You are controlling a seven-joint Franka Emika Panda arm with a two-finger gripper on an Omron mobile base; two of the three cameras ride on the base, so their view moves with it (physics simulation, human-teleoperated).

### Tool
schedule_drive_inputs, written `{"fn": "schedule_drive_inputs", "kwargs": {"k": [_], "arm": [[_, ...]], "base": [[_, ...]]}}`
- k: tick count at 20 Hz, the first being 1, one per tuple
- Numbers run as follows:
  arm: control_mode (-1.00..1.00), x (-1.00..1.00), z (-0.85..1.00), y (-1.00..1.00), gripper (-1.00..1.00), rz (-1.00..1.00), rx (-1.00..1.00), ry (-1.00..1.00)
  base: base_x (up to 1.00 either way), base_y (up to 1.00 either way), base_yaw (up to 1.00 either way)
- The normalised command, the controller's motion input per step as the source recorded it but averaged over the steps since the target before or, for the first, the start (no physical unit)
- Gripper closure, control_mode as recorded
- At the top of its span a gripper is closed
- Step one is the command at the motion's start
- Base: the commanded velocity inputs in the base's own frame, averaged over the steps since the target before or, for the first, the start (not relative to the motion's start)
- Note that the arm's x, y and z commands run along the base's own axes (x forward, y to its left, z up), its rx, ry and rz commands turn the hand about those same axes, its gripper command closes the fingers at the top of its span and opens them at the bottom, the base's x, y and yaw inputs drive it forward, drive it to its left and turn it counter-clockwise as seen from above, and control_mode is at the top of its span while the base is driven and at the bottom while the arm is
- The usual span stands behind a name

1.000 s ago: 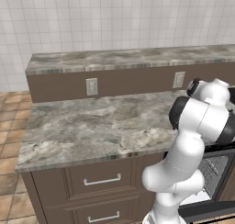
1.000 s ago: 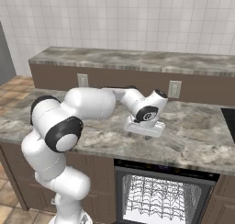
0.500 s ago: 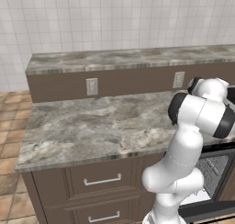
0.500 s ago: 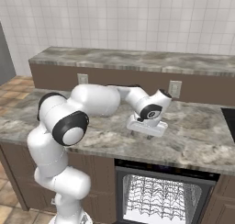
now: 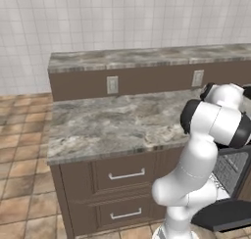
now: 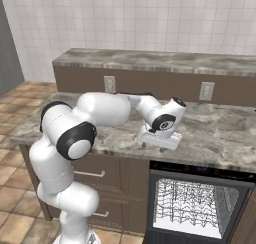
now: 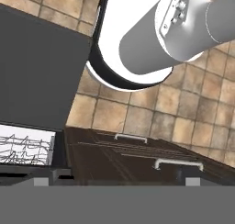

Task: Open the dishwasher door and pull out the top rack.

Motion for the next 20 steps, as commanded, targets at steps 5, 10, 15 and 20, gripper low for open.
{"fn": "schedule_drive_inputs", "kwargs": {"k": [5,10,15,20], "arm": [[1.00,0.00,0.00,0.00,-1.00,0.00,0.00,0.00],[1.00,0.00,0.00,0.00,-1.00,0.00,0.00,0.00],[1.00,0.00,0.00,0.00,-1.00,0.00,0.00,0.00],[1.00,0.00,0.00,0.00,-1.00,0.00,0.00,0.00]], "base": [[-0.49,0.26,-0.08],[-0.85,0.04,-0.04],[-1.00,0.00,-0.01],[-0.69,-0.03,0.00]]}}
